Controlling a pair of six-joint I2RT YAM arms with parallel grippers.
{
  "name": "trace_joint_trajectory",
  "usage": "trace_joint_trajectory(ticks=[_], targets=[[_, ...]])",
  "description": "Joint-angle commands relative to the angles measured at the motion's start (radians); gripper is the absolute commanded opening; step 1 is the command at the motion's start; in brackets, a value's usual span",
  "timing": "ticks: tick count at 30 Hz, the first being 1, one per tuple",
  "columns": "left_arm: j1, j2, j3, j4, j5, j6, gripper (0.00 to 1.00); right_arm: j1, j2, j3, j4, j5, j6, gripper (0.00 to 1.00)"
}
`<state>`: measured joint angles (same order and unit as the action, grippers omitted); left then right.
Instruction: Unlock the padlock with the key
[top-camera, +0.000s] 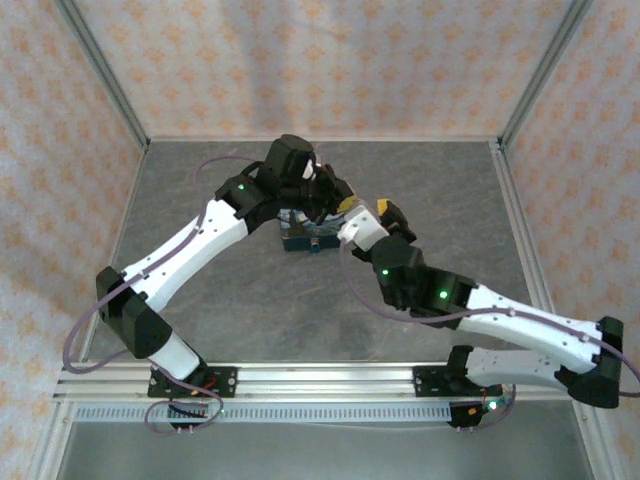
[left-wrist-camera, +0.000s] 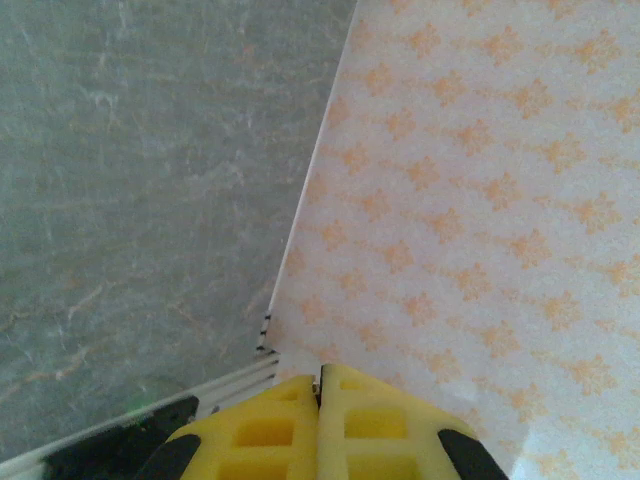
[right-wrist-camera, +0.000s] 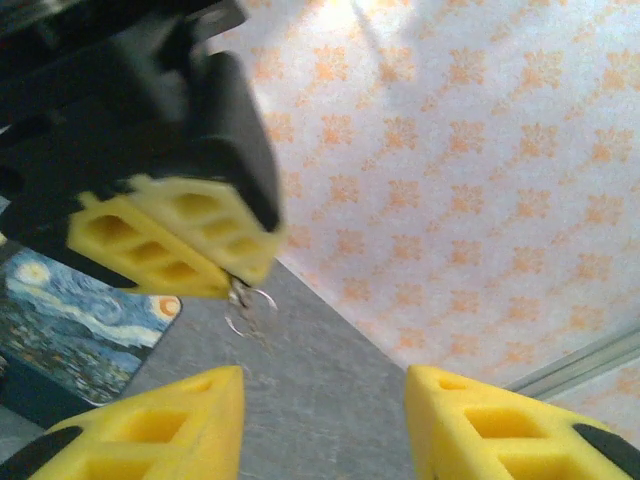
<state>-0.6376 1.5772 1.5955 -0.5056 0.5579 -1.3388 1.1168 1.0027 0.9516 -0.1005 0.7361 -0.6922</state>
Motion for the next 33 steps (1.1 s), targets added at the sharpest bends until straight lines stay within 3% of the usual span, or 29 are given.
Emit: trace_joint_trajectory(ticks=[1,6,9,14,18,21,29,33], targets=[[0.022,-0.034,-0.01,0.015,-0.041,0.073,0.0,0.006,-0.068,0.051,-0.142,-0.042,0.211,0.48],[0.032,-0.043,0.053,-0.04,-0.093,0.225,0.0,-0.038,-0.12,0.088,-0.255,-0.16,0.44,0.52],[0.03,-0.051,0.089,-0.046,-0.108,0.332,0.0,-0.118,-0.118,0.124,-0.317,-0.355,0.617,0.53],[0.027,-0.08,0.116,-0.028,-0.112,0.491,0.0,-0.257,-0.106,0.147,-0.269,-0.686,0.864,0.54],[0.02,-0.121,0.103,0.019,-0.08,0.599,0.0,-0.409,-0.124,0.088,-0.076,-1.009,1.066,0.52],[0.01,-0.154,0.09,0.065,-0.024,0.657,0.0,-0.489,-0.137,0.023,0.113,-1.175,1.206,0.48],[-0.005,-0.212,0.067,0.113,0.124,0.735,0.0,-0.62,-0.103,-0.093,0.573,-1.399,1.517,0.53],[-0.013,-0.242,0.035,0.159,0.11,0.72,0.0,-0.624,-0.05,-0.113,0.737,-1.43,1.63,0.58]])
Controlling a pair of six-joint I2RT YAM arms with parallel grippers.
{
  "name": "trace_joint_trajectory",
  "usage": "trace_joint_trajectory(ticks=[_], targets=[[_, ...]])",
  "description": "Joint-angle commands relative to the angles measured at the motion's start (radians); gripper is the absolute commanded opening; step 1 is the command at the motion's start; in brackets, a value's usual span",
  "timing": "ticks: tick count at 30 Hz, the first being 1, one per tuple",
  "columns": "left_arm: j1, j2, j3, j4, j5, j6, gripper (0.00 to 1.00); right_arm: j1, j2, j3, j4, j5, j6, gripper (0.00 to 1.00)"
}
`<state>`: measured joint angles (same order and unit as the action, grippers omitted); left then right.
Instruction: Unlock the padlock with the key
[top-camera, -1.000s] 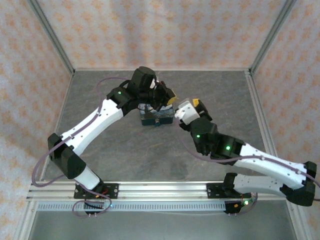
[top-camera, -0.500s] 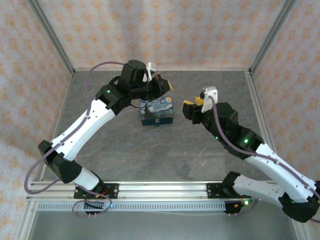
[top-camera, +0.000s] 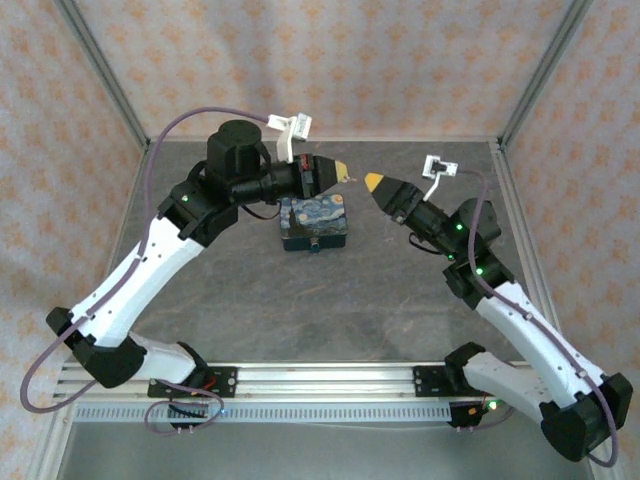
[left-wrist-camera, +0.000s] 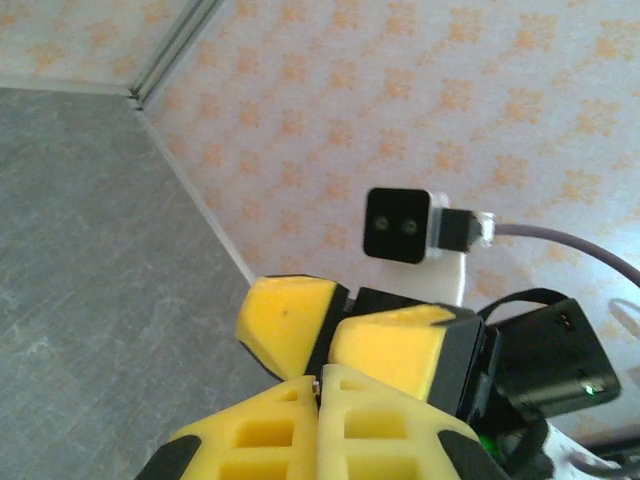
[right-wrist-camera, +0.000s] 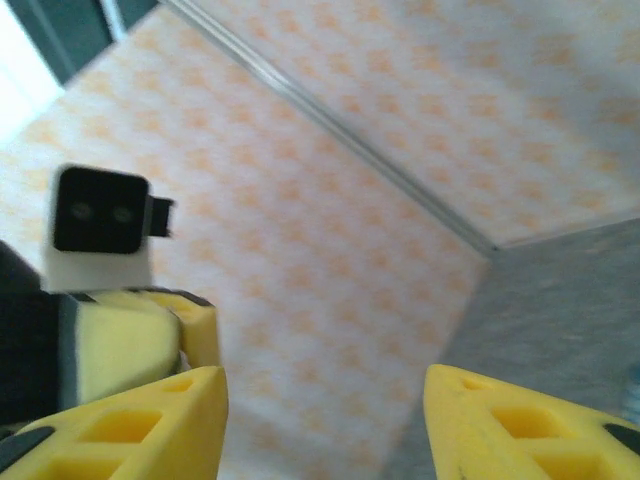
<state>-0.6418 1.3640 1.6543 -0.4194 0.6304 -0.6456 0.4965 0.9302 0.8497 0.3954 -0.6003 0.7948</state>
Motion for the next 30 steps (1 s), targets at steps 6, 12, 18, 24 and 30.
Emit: trace_joint_trajectory(ticks=[6,12,18,24,30], targets=[[-0.018,-0.041,-0.042,0.103,-0.002,0.007,0.0,0.026,0.077,-0.037,0.405,-0.115,0.223,0.61],[-0.024,-0.038,-0.042,0.12,-0.015,0.003,0.0,0.083,0.104,-0.014,0.409,-0.123,0.198,0.61],[-0.026,-0.038,-0.05,0.137,-0.021,-0.01,0.0,0.093,0.118,-0.001,0.416,-0.128,0.192,0.46],[-0.027,-0.037,-0.048,0.161,0.003,-0.023,0.0,0.093,0.119,0.003,0.415,-0.101,0.171,0.31],[-0.036,-0.036,-0.045,0.16,0.015,-0.018,0.0,0.093,0.123,0.026,0.4,-0.082,0.143,0.19]])
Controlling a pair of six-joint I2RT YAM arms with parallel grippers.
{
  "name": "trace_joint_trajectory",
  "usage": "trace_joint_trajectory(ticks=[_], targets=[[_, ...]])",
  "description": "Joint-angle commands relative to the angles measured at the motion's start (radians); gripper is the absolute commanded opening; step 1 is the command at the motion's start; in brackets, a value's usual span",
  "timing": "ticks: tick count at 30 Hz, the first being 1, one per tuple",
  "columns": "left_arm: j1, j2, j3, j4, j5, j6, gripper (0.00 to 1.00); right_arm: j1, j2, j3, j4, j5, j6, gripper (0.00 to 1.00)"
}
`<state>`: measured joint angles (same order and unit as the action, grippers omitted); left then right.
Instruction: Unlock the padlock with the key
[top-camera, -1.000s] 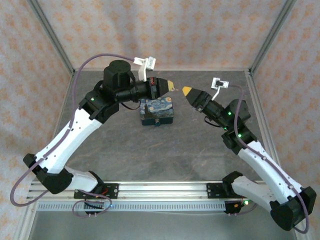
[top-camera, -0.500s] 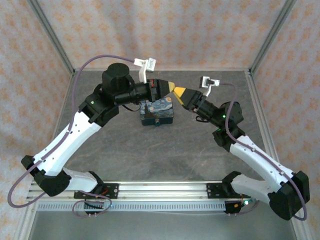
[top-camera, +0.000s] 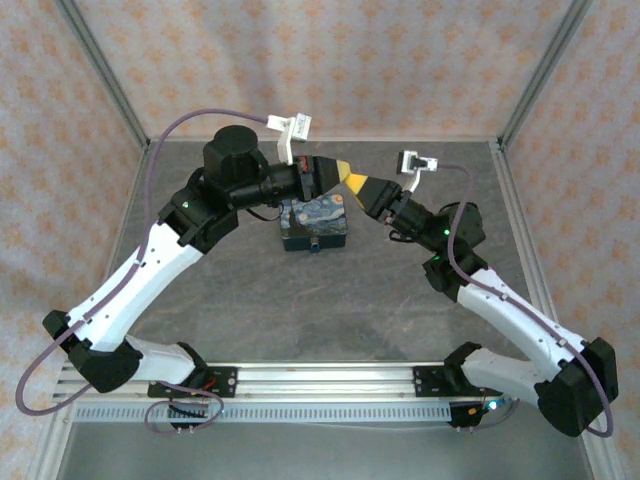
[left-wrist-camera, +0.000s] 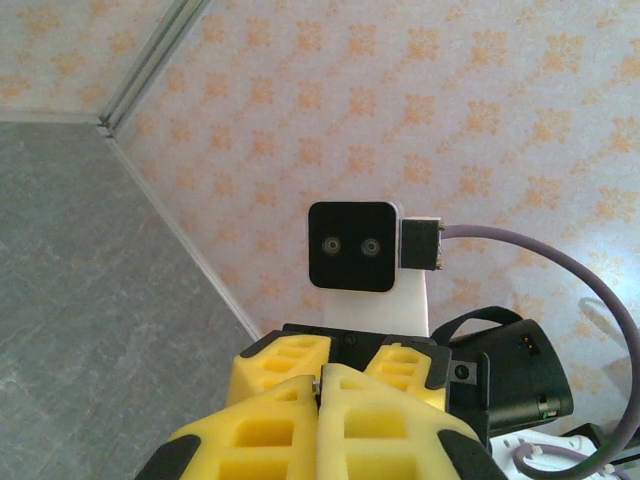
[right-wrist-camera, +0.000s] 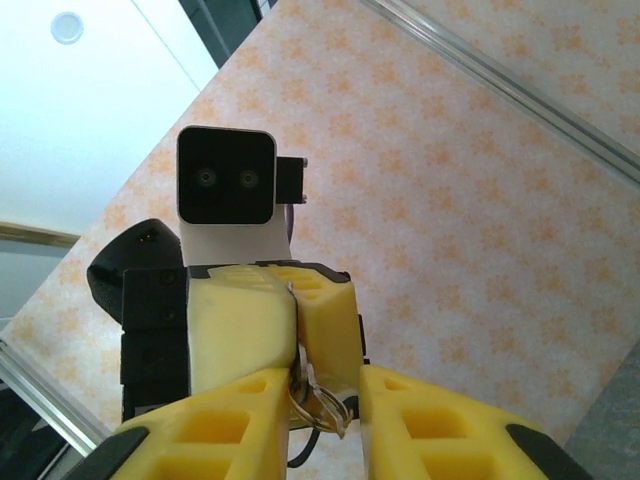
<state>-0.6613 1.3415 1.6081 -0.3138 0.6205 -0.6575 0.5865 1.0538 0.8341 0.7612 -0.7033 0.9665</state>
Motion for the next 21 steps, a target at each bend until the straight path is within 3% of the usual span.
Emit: trace_joint_trajectory(ticks=[1,4,8,9,11,14,18,21], targets=[[-0.017,-0.013,0.001,0.054,0.025,-0.005,0.0,0.003,-0.001,0.047,0.033,0.02,-0.033,0.14],[-0.017,-0.015,0.0,0.06,0.03,-0.01,0.0,0.003,0.0,0.058,0.016,0.022,-0.05,0.0],[-0.017,-0.015,0.007,0.054,0.025,-0.008,0.0,0.003,-0.008,0.046,-0.007,0.031,-0.074,0.0],[-0.017,-0.015,0.009,0.049,0.022,-0.006,0.04,0.003,-0.011,0.042,-0.011,0.033,-0.08,0.0],[-0.017,-0.019,0.012,0.042,0.011,-0.005,0.27,0.003,-0.02,0.042,-0.036,0.034,-0.1,0.0],[-0.017,-0.021,0.018,0.036,-0.002,-0.004,0.48,0.003,-0.03,0.046,-0.077,0.027,-0.129,0.0],[-0.013,-0.022,0.03,0.013,-0.025,0.006,0.57,0.003,-0.045,0.051,-0.124,0.015,-0.16,0.0],[-0.005,-0.029,0.029,0.0,-0.045,0.007,0.58,0.003,-0.056,0.051,-0.153,0.009,-0.18,0.0]])
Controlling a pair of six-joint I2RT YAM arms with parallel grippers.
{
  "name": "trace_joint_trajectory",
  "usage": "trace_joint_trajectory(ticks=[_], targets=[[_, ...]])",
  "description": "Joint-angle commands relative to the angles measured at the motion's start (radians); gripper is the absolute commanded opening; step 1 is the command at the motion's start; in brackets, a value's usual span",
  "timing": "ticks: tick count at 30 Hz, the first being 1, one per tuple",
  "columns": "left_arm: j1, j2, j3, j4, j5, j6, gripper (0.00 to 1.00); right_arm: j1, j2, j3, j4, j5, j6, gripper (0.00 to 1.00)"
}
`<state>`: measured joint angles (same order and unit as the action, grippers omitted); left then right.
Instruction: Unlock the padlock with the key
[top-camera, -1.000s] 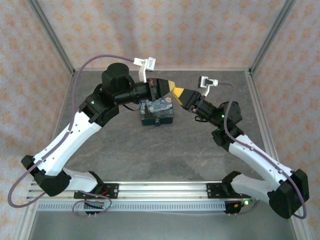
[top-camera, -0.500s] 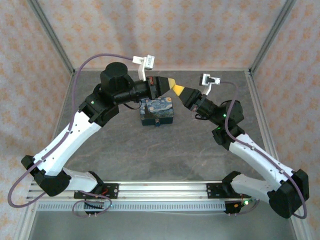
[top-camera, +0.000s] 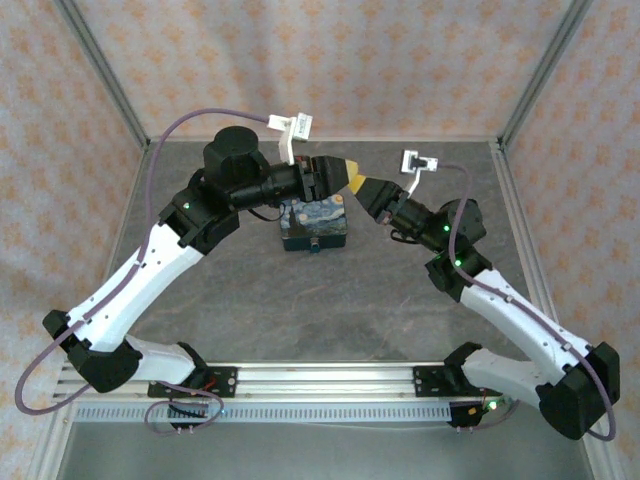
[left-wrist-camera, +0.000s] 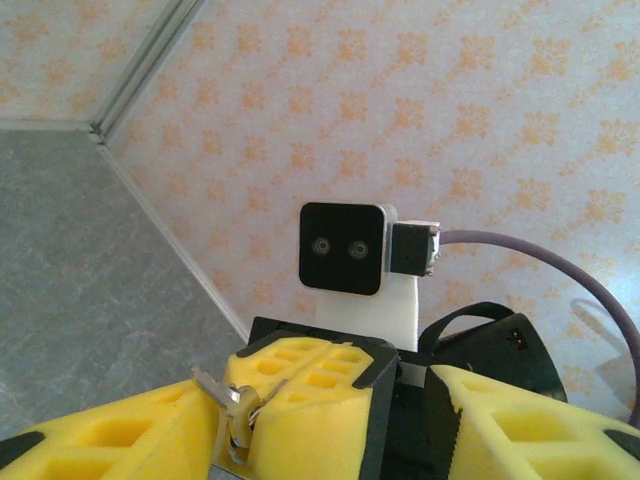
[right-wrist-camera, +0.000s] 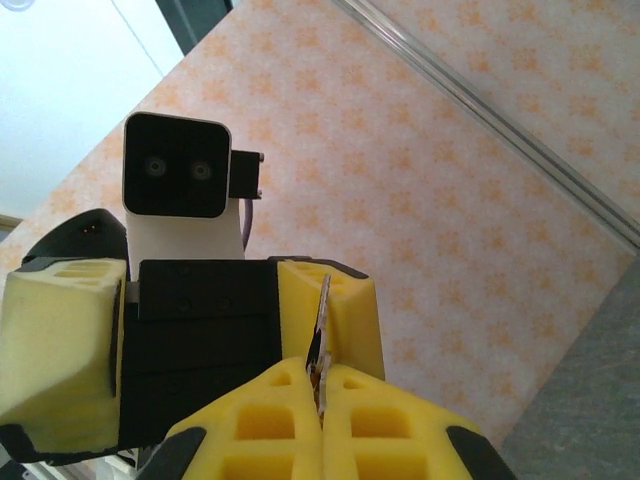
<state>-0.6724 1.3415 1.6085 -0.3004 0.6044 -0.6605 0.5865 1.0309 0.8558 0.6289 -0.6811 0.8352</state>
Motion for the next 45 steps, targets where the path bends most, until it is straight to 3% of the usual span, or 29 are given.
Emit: trace_joint_trajectory(ticks=[1,4,7,9,14,26,31,35,38,39,43,45], targets=[[0.009,-0.033,0.028,-0.02,-0.037,0.012,0.58,0.002,-0.038,0.029,-0.027,-0.015,-0.052,0.0],[0.019,-0.041,0.021,-0.026,-0.048,0.011,0.56,0.003,-0.044,0.037,-0.047,-0.022,-0.061,0.0],[0.023,-0.041,0.022,-0.031,-0.047,0.01,0.42,0.003,-0.044,0.04,-0.049,-0.03,-0.059,0.0],[0.023,-0.038,0.023,-0.031,-0.04,0.01,0.38,0.003,-0.042,0.042,-0.049,-0.034,-0.058,0.0],[0.023,-0.026,0.028,-0.034,-0.025,0.001,0.43,0.003,-0.038,0.048,-0.039,-0.056,-0.05,0.0],[0.023,-0.002,0.027,-0.042,-0.016,-0.013,0.42,0.004,-0.044,0.046,-0.014,-0.07,-0.038,0.0],[0.023,0.0,0.027,-0.039,-0.015,-0.014,0.25,0.005,-0.042,0.048,-0.017,-0.075,-0.041,0.0],[0.022,0.005,0.033,-0.039,-0.002,-0.014,0.02,0.004,-0.038,0.048,-0.026,-0.074,-0.046,0.0],[0.022,0.005,0.037,-0.043,-0.001,-0.005,0.0,0.004,-0.041,0.047,-0.039,-0.068,-0.054,0.0],[0.022,0.004,0.037,-0.046,-0.005,-0.002,0.0,0.003,-0.044,0.046,-0.049,-0.065,-0.059,0.03],[0.022,-0.005,0.051,-0.069,-0.024,0.023,0.0,-0.016,-0.093,0.018,-0.126,-0.01,-0.079,0.49],[0.022,-0.007,0.053,-0.067,-0.022,0.024,0.0,-0.031,-0.124,-0.011,-0.116,0.019,-0.069,0.61]])
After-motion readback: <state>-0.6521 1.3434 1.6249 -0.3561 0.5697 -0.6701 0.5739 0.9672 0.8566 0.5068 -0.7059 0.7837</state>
